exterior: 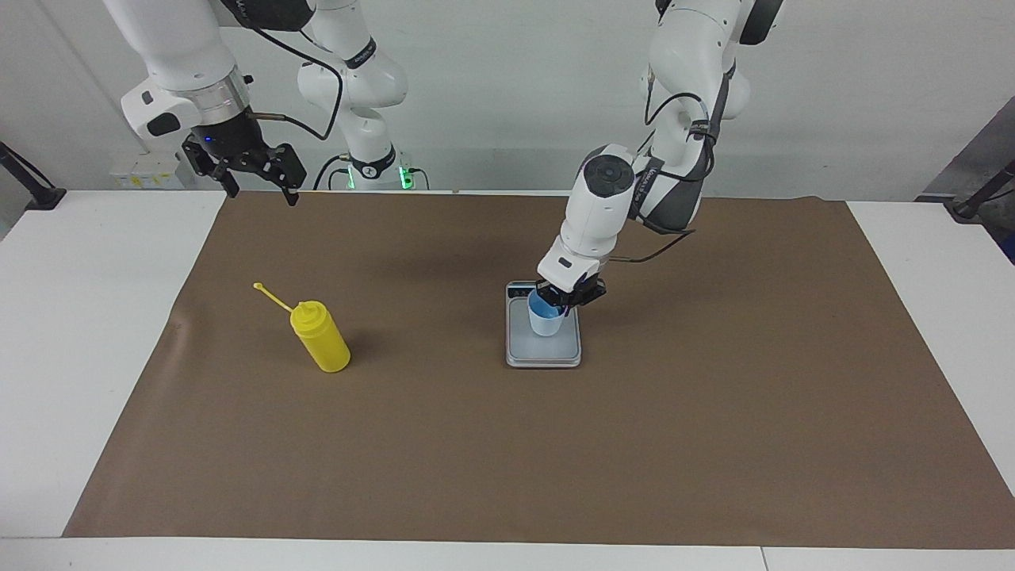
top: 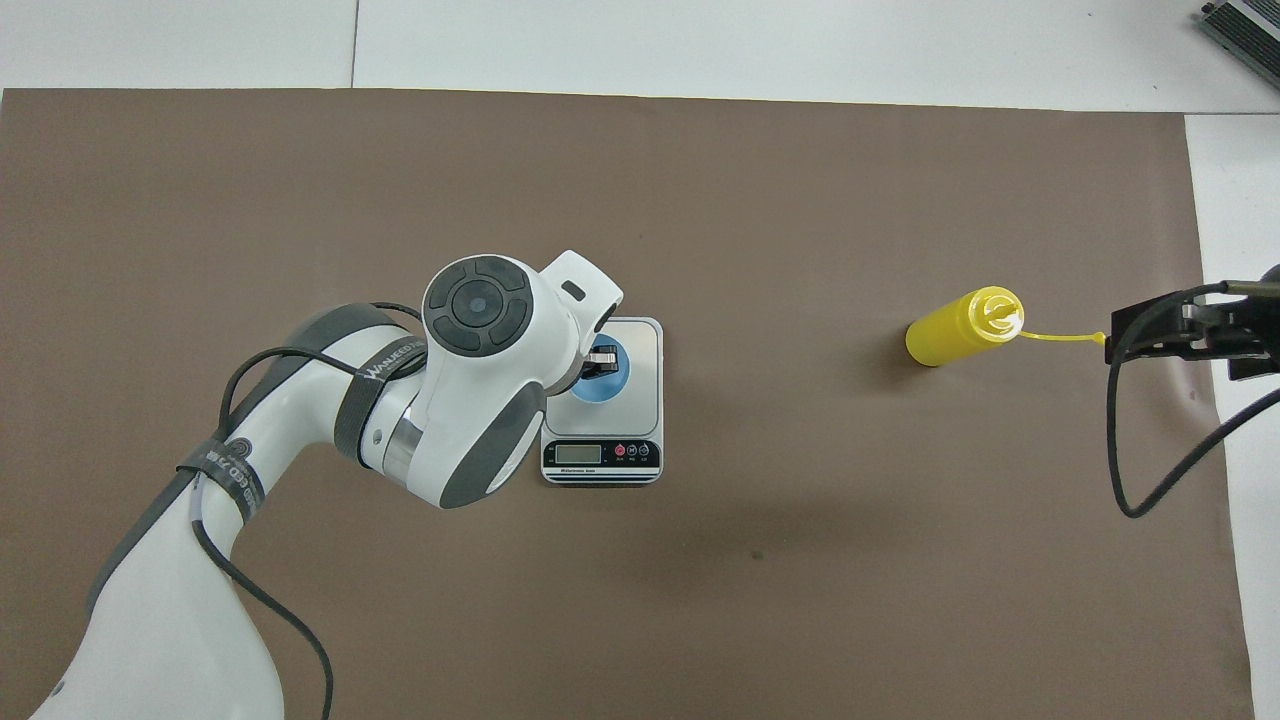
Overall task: Pour seasoning into cup on scale with both arms
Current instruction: 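Release the cup on the scale and withdraw the left gripper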
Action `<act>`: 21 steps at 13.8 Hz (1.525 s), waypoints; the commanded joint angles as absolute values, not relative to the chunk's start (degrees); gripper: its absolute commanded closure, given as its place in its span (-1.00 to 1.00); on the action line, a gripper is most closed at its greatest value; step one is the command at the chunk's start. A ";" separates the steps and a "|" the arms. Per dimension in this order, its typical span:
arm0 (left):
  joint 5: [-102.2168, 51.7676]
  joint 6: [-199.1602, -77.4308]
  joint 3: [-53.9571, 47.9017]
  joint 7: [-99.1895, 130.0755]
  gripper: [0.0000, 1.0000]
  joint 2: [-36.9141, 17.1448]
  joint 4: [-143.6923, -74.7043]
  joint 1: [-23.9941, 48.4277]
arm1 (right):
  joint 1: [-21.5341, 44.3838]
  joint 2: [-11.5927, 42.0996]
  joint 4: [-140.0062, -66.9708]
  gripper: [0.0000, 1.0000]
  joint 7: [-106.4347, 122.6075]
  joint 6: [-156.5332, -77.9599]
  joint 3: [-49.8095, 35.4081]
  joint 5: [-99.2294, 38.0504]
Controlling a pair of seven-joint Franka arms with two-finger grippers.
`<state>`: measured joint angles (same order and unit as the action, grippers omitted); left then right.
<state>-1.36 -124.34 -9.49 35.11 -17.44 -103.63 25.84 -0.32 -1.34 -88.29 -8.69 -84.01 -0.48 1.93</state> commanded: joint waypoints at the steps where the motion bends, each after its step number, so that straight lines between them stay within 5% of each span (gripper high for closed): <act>1: -0.09 -127.08 -8.70 36.12 1.00 -16.52 -105.64 26.81 | -0.79 -1.14 -87.63 -1.00 -7.38 -82.45 -0.70 1.32; 3: -0.09 -128.06 -8.70 36.04 1.00 -16.52 -106.17 26.81 | -0.79 -1.14 -87.63 -1.00 -7.38 -82.18 -0.70 1.32; 5: -0.09 -127.71 -8.61 35.60 -0.68 -16.52 -105.65 26.54 | -0.88 -1.14 -87.63 -1.00 -7.38 -82.09 -0.70 1.32; 6: -0.09 -127.62 -8.61 35.60 -1.00 -16.52 -105.64 26.54 | -0.79 -1.14 -87.63 -1.00 -7.38 -82.09 -0.70 1.32; 17: 2.29 -109.79 -8.00 21.39 -1.00 -5.99 -99.67 15.31 | -0.88 -2.28 -90.70 -1.00 -3.45 -85.61 -0.70 1.23; 21: 1.58 -103.81 -7.82 11.18 -1.00 -1.33 -99.67 8.63 | -1.05 -5.44 -98.16 -1.00 2.34 -93.14 -0.27 0.36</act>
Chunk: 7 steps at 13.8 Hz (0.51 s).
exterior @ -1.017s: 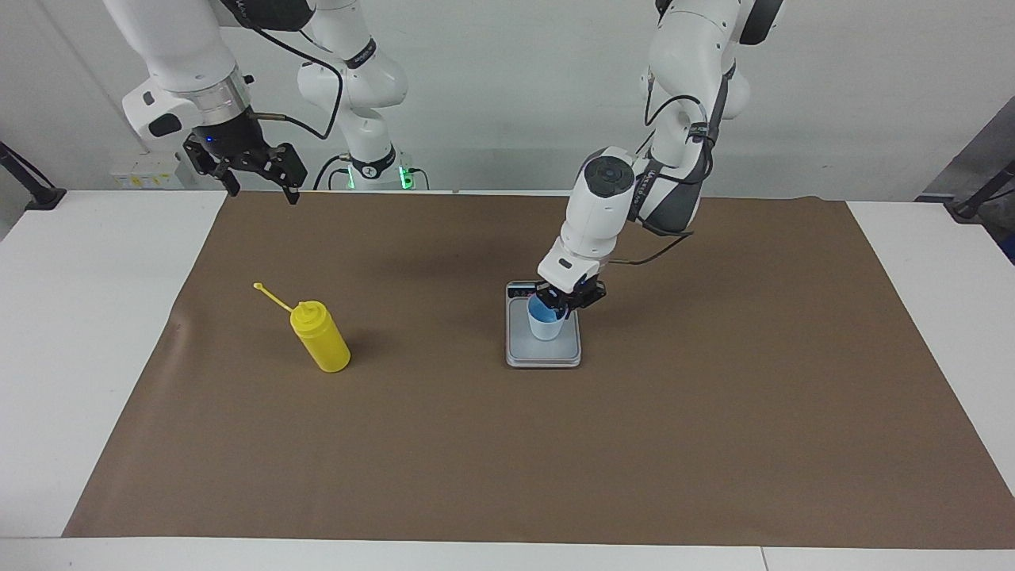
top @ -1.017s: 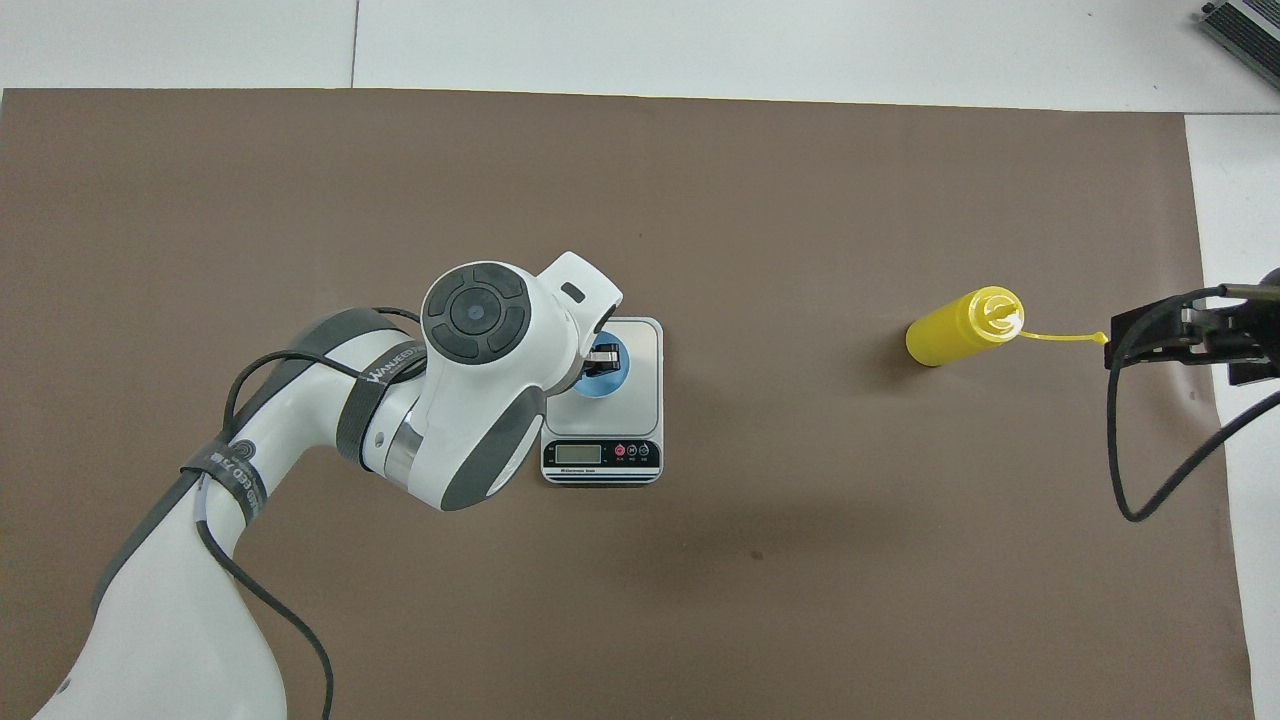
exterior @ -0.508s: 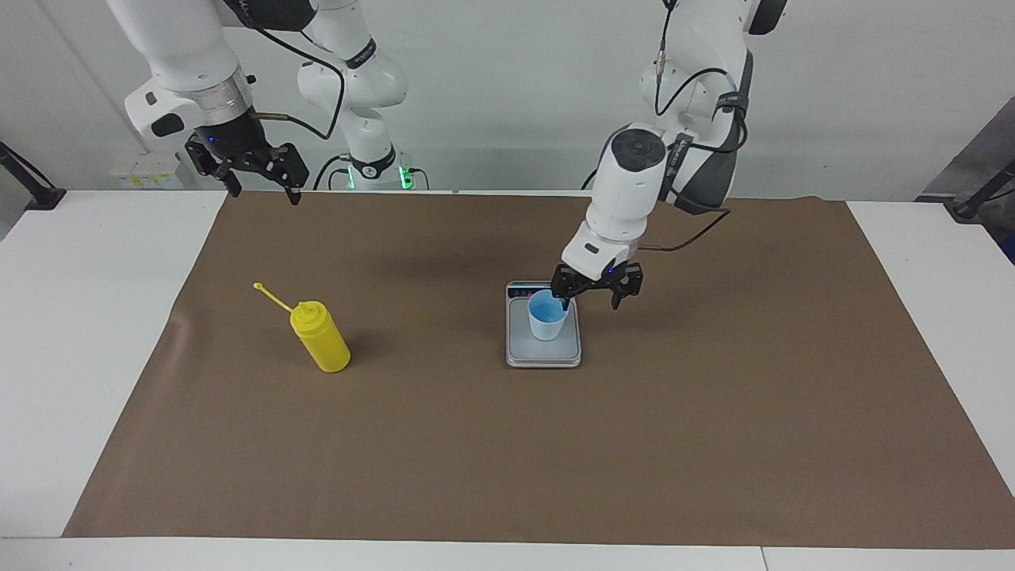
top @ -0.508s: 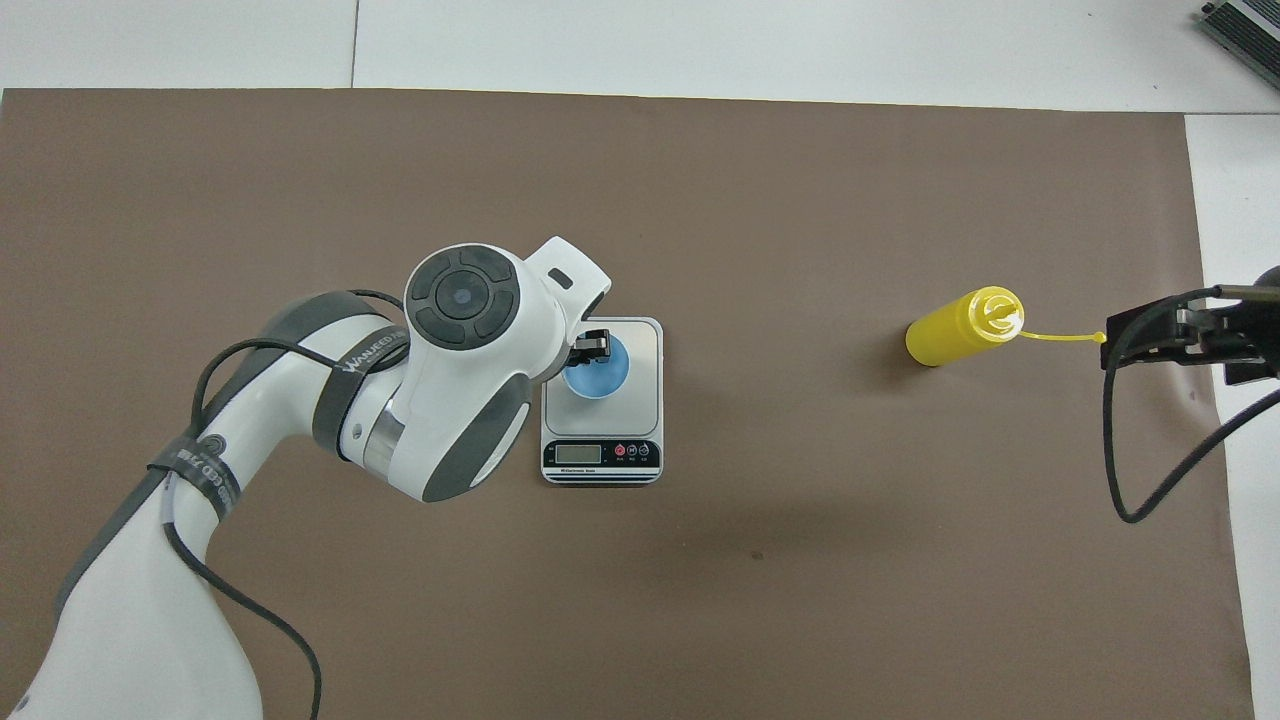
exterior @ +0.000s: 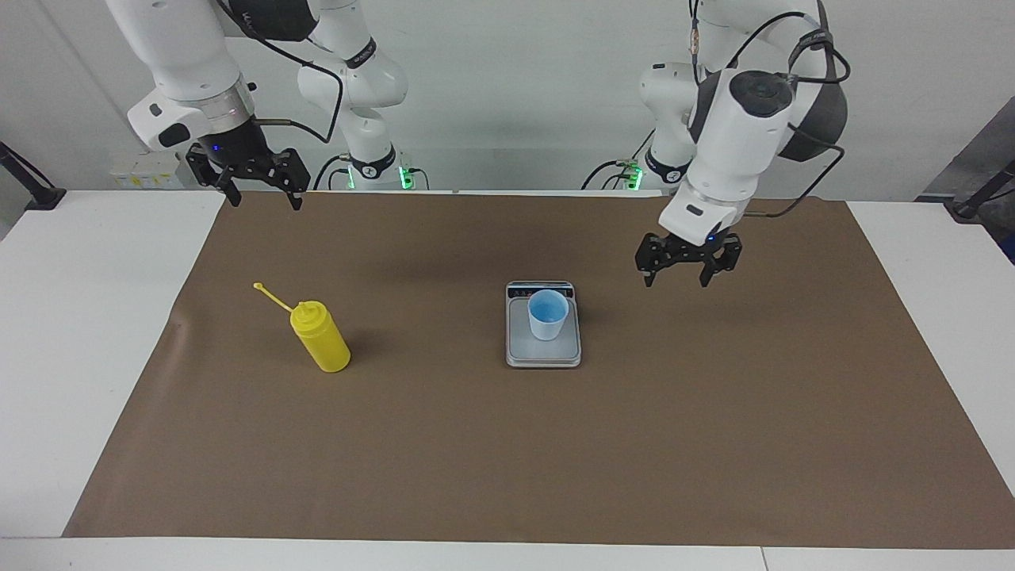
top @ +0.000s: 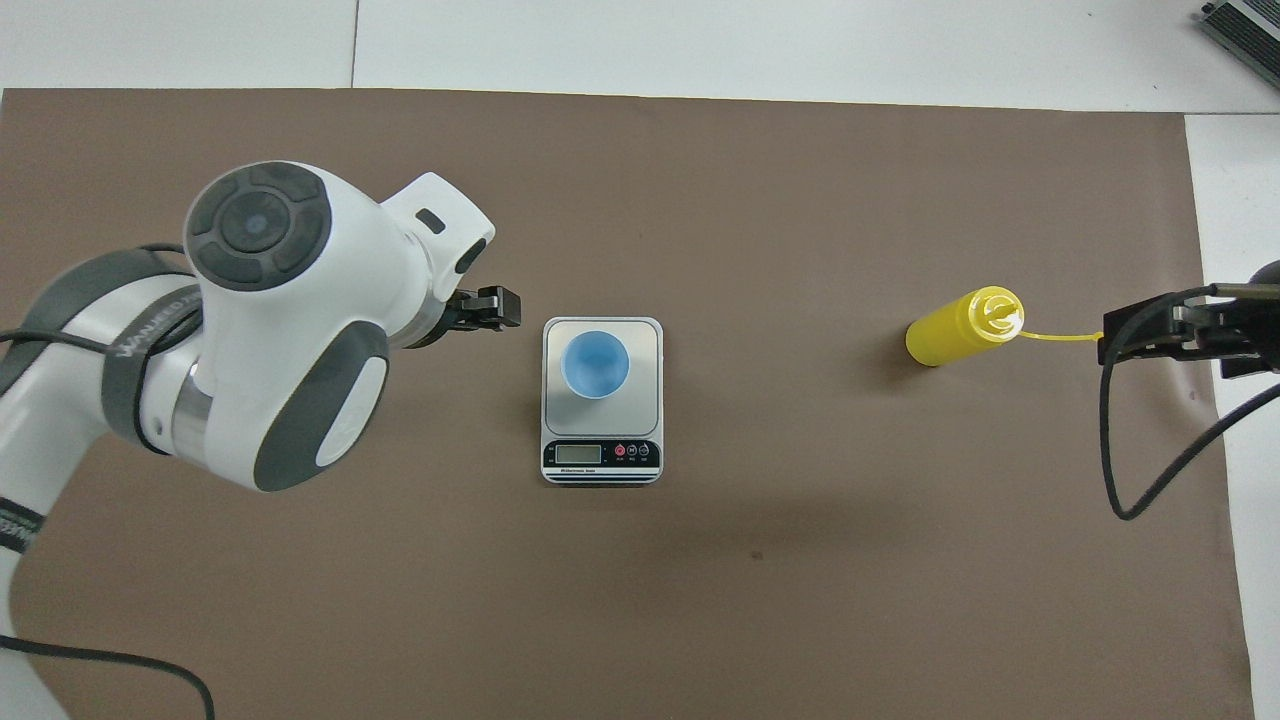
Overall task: Pour seasoning into cup on scale with both arms
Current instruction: 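Release the cup on the scale and withdraw the left gripper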
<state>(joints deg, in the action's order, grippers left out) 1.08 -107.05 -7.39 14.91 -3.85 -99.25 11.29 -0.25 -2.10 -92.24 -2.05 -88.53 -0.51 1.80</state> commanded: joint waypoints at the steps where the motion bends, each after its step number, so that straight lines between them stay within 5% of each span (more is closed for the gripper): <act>1: 1.58 -102.67 -7.65 9.16 -1.00 -0.45 -99.58 7.48 | -2.19 -6.06 -99.74 -1.00 4.90 -94.99 -0.09 -1.04; 7: 0.09 -94.24 -7.47 -1.22 -1.00 1.32 -95.38 -0.17 | -7.81 -11.59 -113.88 -1.00 27.03 -110.27 0.09 -7.53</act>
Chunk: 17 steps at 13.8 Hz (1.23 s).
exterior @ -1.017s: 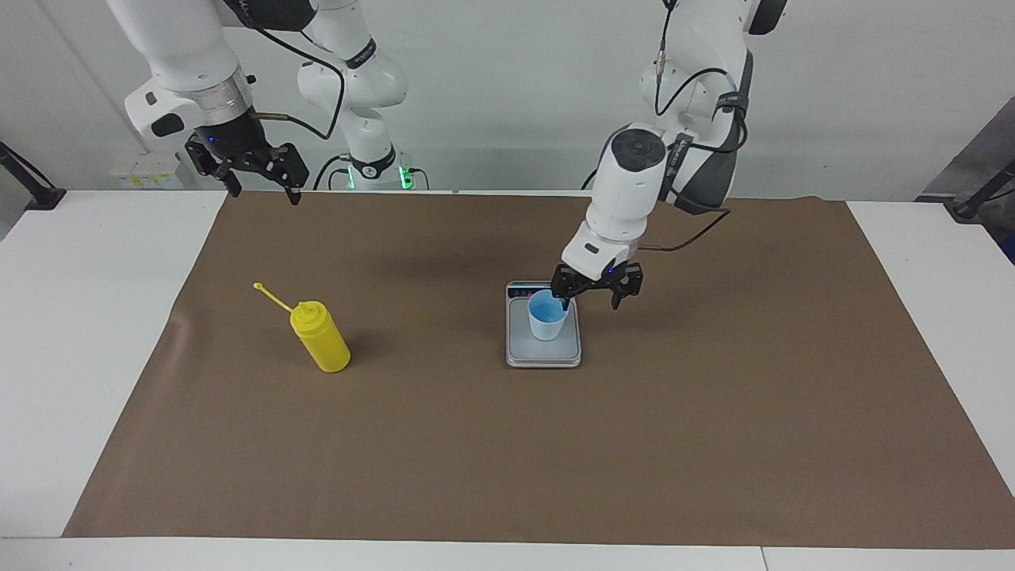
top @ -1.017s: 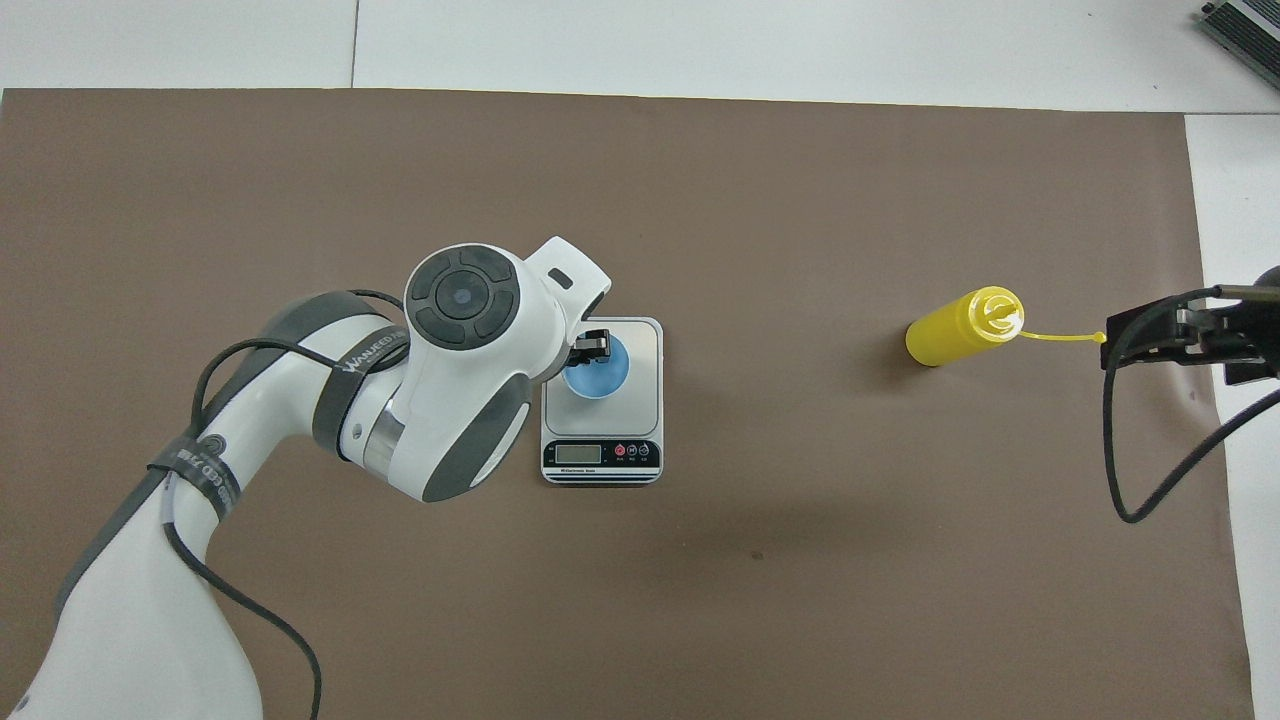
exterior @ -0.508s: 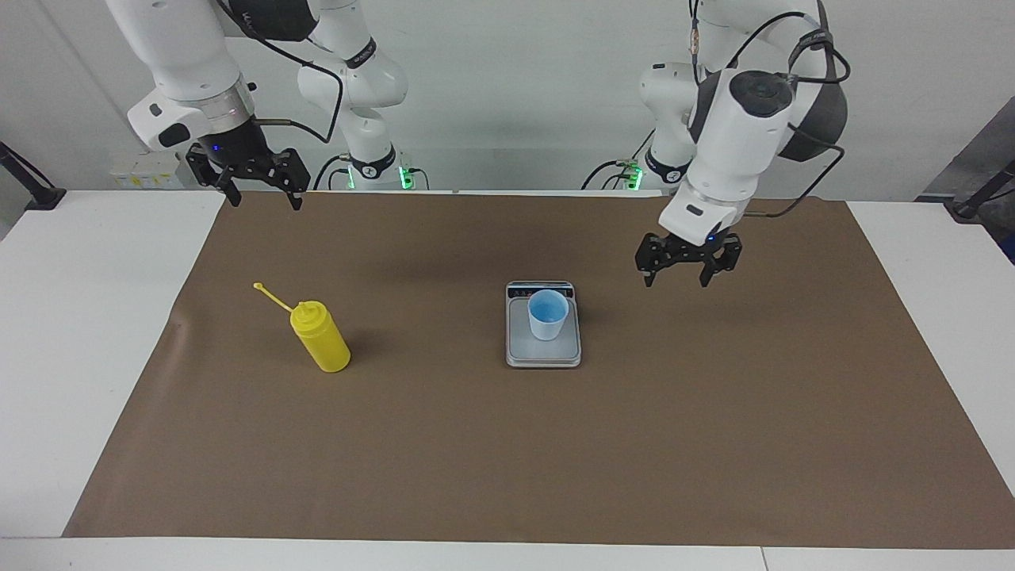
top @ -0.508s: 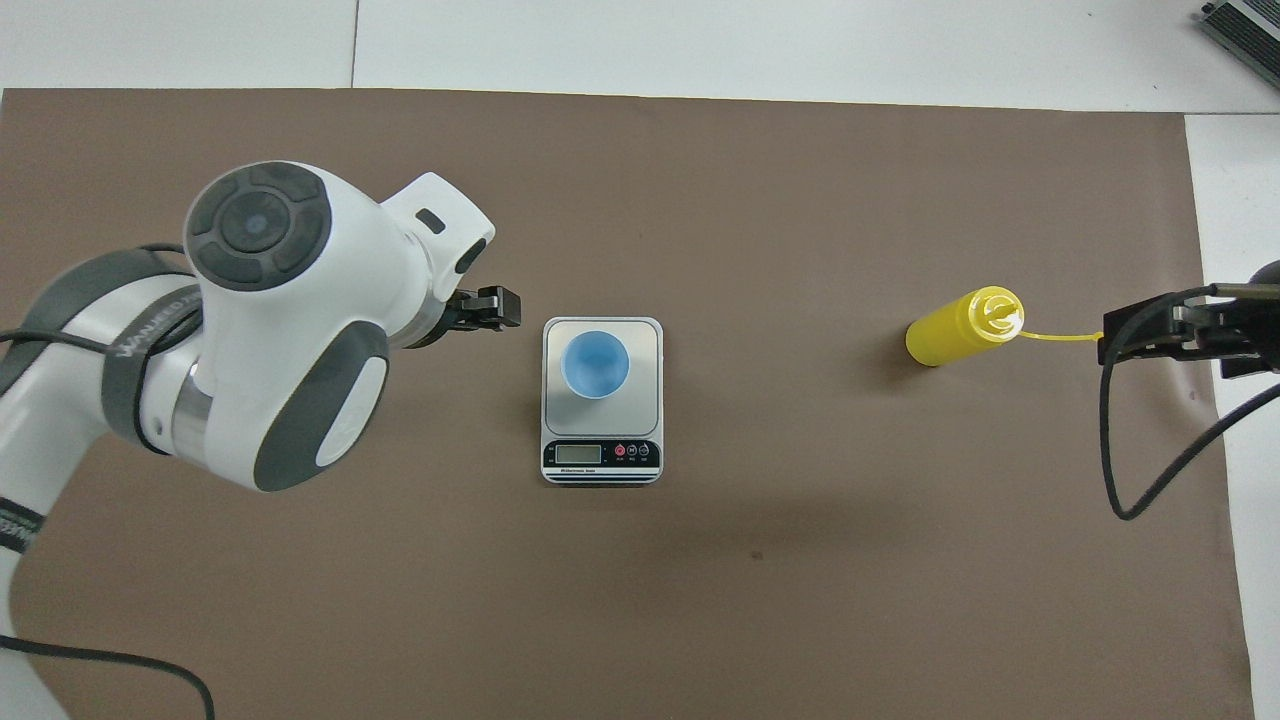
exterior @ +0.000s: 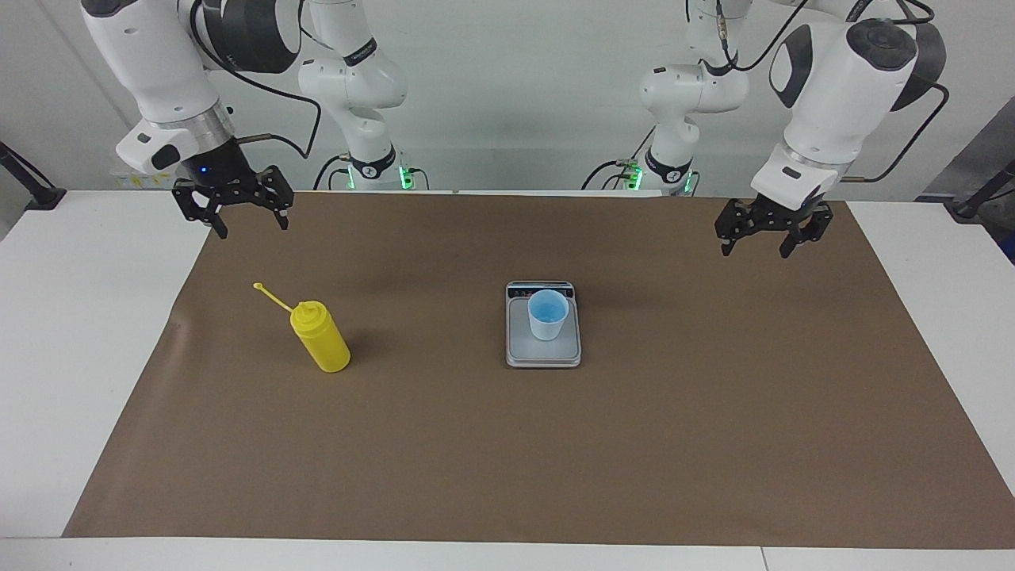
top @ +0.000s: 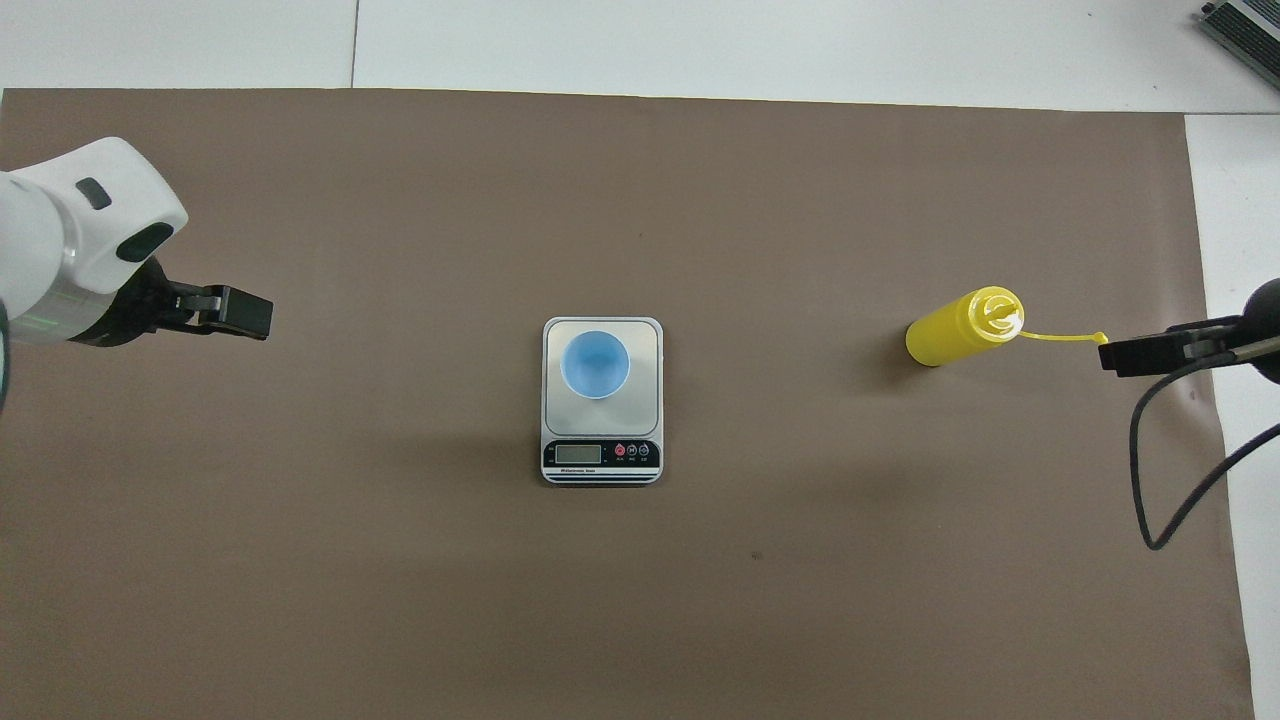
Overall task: Pour seasoning into cup on scale with both arms
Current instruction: 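Release the cup on the scale and withdraw the left gripper, then reach the right gripper toward the yellow squeeze bottle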
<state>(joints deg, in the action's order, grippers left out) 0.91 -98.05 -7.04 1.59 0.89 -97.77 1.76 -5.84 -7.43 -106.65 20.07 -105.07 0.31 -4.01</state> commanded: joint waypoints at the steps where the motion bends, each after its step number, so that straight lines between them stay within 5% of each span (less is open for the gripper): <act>1: 0.00 -92.83 -7.38 -1.93 -1.00 1.32 -94.14 -0.52 | -9.30 -12.47 -116.86 -1.00 31.16 -113.26 0.09 -9.65; 8: -1.41 -93.35 -7.91 -1.93 -1.00 4.13 -97.30 -2.02 | -19.23 -11.26 -125.59 -1.00 63.42 -121.28 0.26 -28.45; 11: -1.49 -89.04 -8.00 -2.11 -1.00 2.90 -91.42 -2.29 | -21.97 -7.14 -125.86 -1.00 76.68 -122.78 0.26 -37.05; 17: -4.48 -90.88 -8.00 -2.29 -1.00 3.34 -92.99 -3.87 | -23.64 1.48 -125.86 -1.00 104.29 -123.93 0.18 -52.63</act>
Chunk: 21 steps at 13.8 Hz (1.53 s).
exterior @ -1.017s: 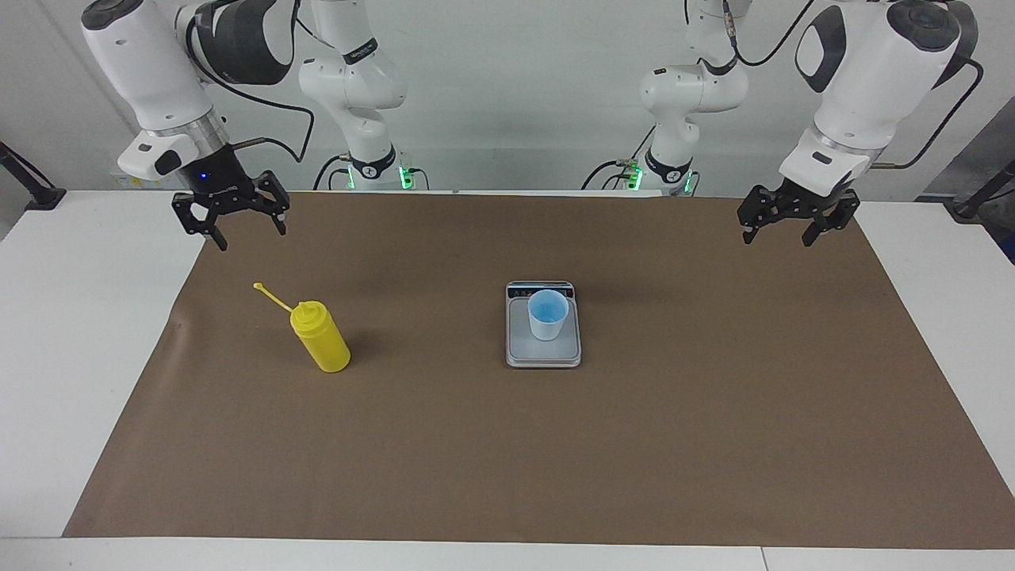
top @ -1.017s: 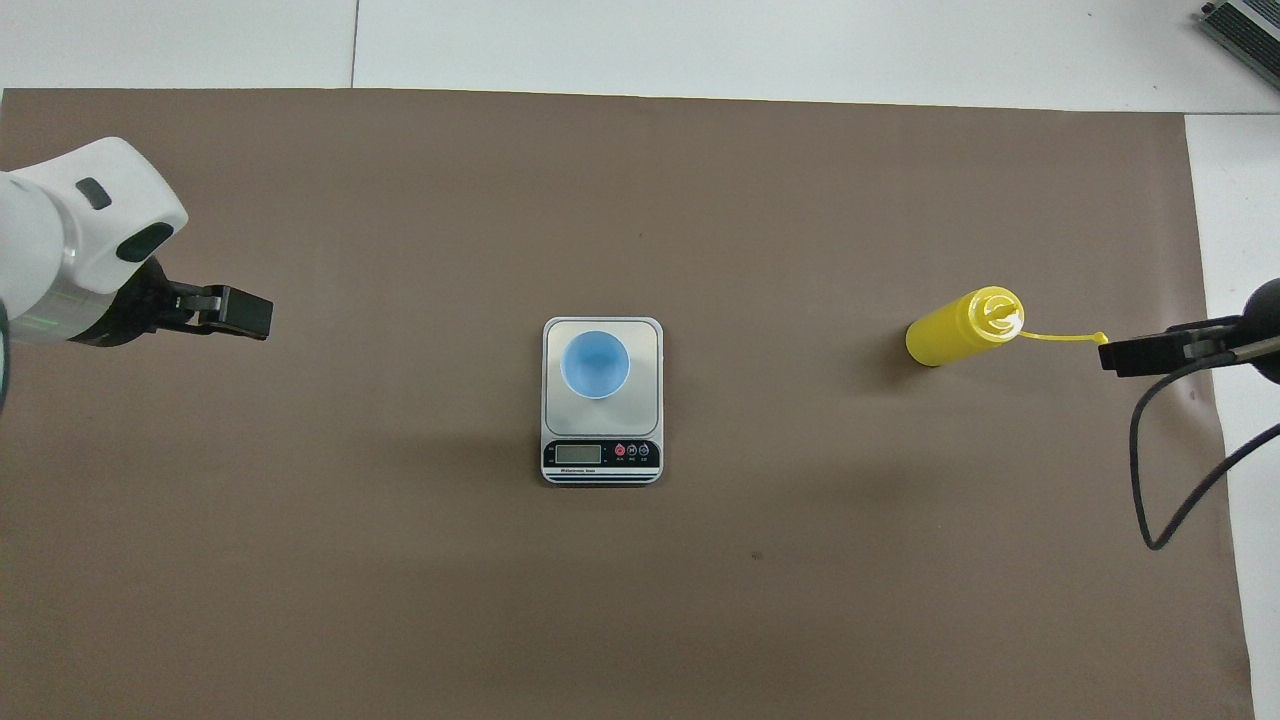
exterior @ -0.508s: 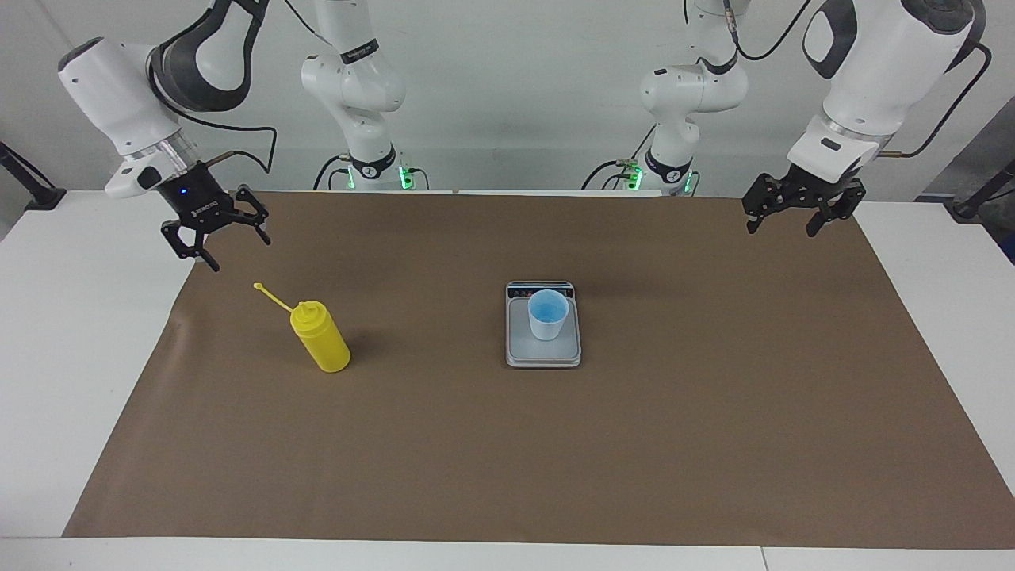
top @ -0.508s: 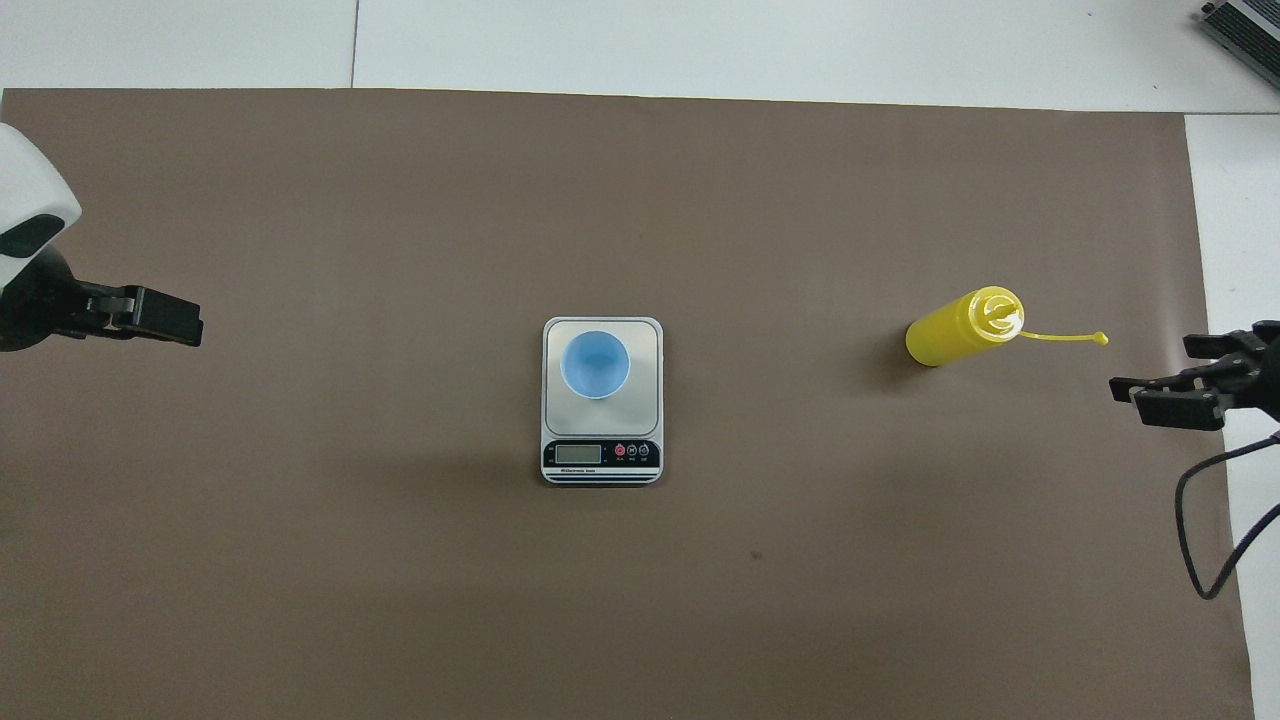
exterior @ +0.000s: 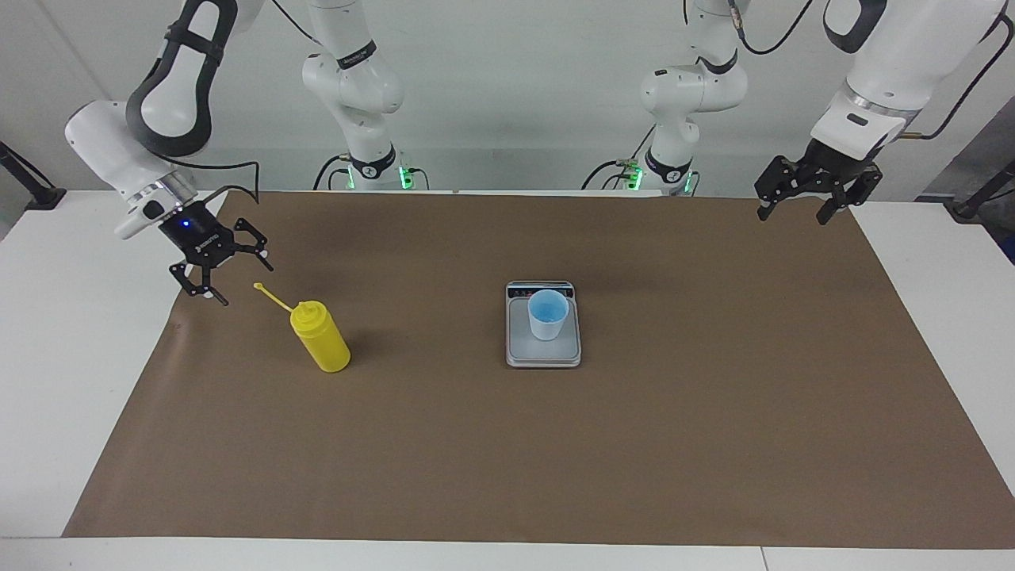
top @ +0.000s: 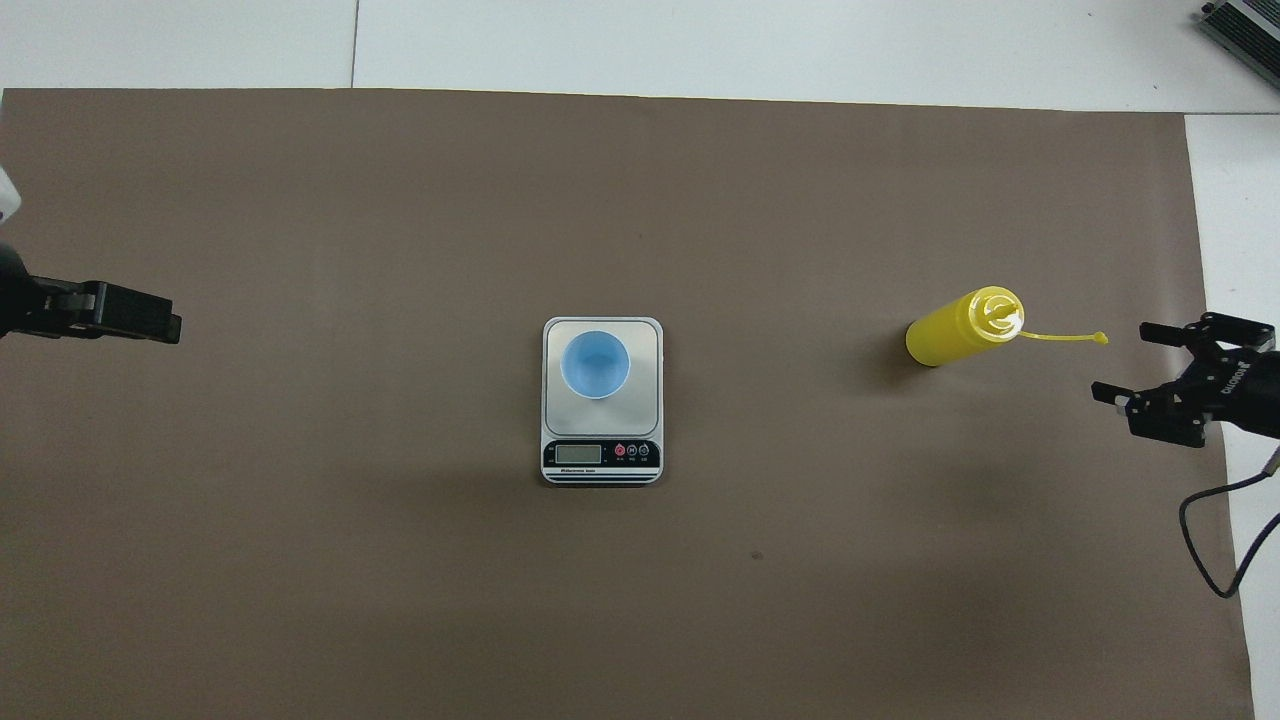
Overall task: Pour seasoning into cup on scale with both arms
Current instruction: 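Reach the right gripper toward the yellow squeeze bottle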
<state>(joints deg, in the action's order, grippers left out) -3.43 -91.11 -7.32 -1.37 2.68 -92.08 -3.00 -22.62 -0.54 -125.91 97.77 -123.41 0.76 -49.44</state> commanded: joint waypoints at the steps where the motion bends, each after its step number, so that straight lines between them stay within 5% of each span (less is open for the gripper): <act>1: -4.22 -90.27 -8.09 -2.29 -1.00 3.43 -93.08 -3.87 | -23.47 2.89 -125.86 -1.00 107.37 -123.84 0.18 -55.26; 13: -2.55 -89.21 -7.91 -2.20 -1.00 3.95 -94.13 -5.09 | -16.88 14.58 -125.25 -1.00 124.10 -122.18 -0.09 -82.68; 21: -2.55 -88.94 -7.91 -2.11 -1.00 4.13 -94.22 -5.54 | -13.97 15.21 -125.16 -1.00 124.10 -122.08 -0.35 -87.28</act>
<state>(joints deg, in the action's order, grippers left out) -3.27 -89.00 -7.41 -1.57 2.68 -92.68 -4.81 -13.64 14.92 -125.59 123.31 -122.58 -0.17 -85.76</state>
